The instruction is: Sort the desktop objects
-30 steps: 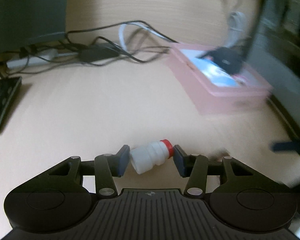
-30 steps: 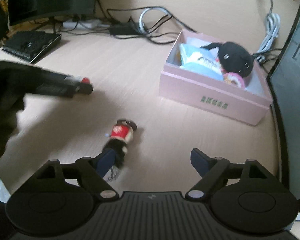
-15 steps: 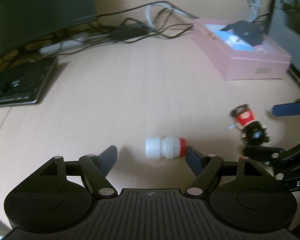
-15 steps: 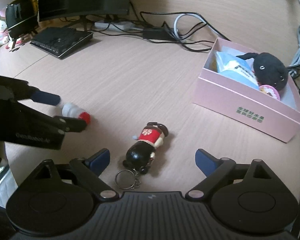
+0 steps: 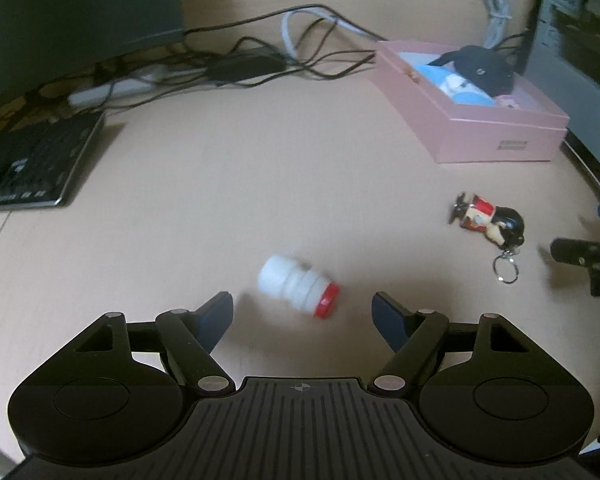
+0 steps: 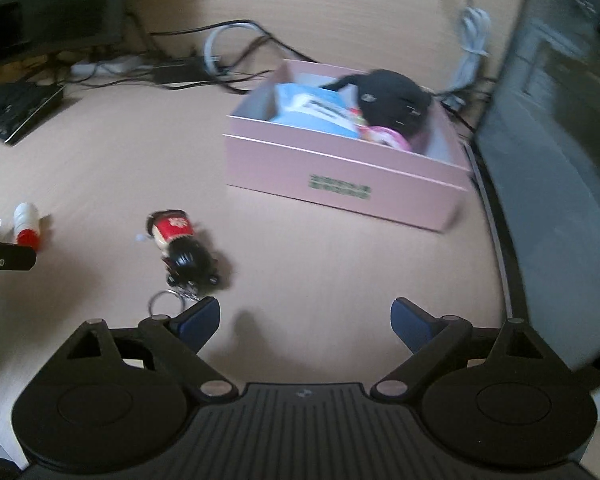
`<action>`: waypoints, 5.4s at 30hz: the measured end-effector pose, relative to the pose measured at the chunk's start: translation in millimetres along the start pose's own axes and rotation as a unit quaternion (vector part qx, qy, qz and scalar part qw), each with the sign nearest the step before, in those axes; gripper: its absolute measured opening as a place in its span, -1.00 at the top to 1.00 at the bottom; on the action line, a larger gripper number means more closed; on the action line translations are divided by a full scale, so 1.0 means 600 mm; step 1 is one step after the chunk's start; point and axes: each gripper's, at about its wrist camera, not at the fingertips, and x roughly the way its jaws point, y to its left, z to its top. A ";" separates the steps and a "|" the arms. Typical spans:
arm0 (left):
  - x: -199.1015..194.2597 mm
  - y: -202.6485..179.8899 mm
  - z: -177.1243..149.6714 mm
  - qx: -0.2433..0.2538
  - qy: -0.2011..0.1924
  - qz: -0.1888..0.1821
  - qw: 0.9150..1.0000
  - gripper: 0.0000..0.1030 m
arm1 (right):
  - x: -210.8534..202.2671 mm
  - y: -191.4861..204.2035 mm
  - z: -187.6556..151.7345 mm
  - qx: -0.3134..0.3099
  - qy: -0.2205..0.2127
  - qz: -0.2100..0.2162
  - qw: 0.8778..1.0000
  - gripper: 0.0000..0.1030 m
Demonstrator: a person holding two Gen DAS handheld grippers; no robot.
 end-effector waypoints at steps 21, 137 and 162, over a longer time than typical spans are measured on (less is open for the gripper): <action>-0.039 -0.002 -0.018 -0.038 -0.003 -0.035 0.999 -0.77 | 0.019 0.096 0.018 -0.049 0.006 0.085 0.995 -0.86; 0.126 -0.095 0.239 0.043 -0.065 -0.117 0.990 -0.84 | 0.039 -0.182 0.259 0.204 -0.065 0.007 0.977 -0.54; 0.034 -0.061 0.012 -0.005 -0.018 -0.026 0.999 -1.00 | 0.036 -0.061 -0.016 0.087 0.028 0.029 0.995 -1.00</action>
